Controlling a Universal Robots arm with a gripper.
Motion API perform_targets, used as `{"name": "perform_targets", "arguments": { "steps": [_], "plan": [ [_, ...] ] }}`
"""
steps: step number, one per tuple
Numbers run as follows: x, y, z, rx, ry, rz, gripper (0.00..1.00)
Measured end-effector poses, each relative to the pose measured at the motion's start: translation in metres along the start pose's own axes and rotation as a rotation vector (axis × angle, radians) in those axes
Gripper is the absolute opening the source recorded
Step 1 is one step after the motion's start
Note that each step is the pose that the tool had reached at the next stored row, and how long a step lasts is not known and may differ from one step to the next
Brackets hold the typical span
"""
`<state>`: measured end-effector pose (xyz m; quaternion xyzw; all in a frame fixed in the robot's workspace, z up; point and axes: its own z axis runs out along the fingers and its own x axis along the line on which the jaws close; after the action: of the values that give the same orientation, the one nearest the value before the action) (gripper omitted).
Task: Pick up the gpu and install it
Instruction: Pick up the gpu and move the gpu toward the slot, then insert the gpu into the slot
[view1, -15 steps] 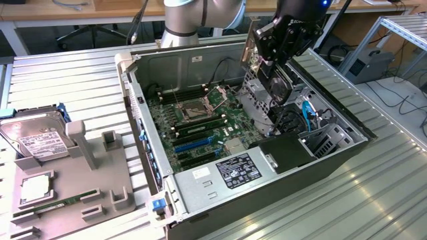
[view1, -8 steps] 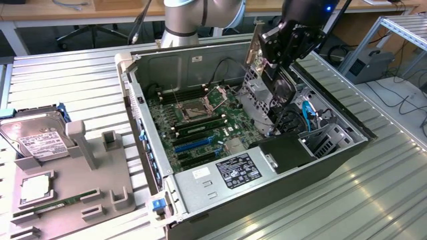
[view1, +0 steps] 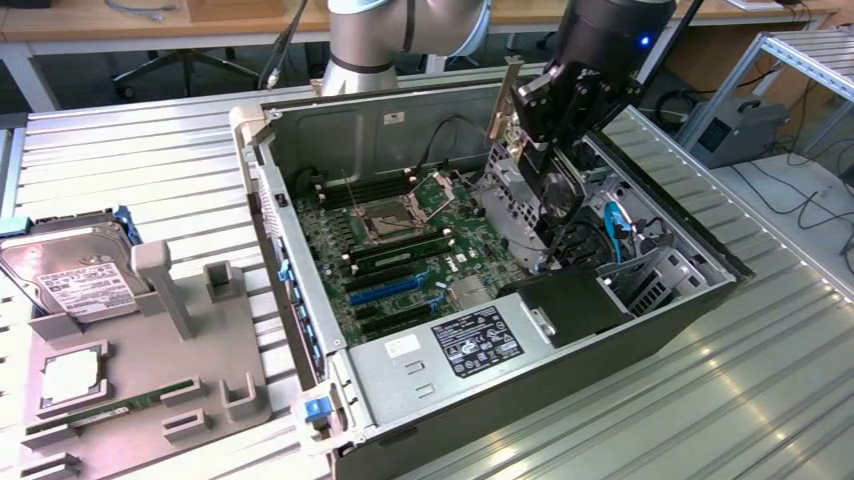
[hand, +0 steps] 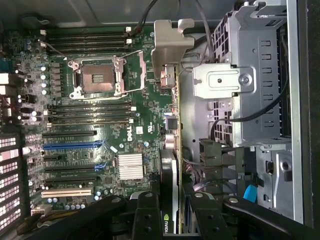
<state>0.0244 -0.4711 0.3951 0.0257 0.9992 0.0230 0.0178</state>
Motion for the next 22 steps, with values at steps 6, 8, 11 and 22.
{"name": "perform_targets", "arguments": {
  "steps": [6,8,11,22],
  "plan": [
    [0.0000,0.0000,0.0001,-0.0002,0.0000,0.000,0.27],
    [0.0000,0.0000,0.0001,-0.0001,-0.0001,0.000,0.27],
    [0.0000,0.0000,0.0001,-0.0001,0.0000,0.000,0.27],
    [0.0000,0.0000,0.0006,-0.0061,0.0082,-0.175,0.27]
  ]
}}
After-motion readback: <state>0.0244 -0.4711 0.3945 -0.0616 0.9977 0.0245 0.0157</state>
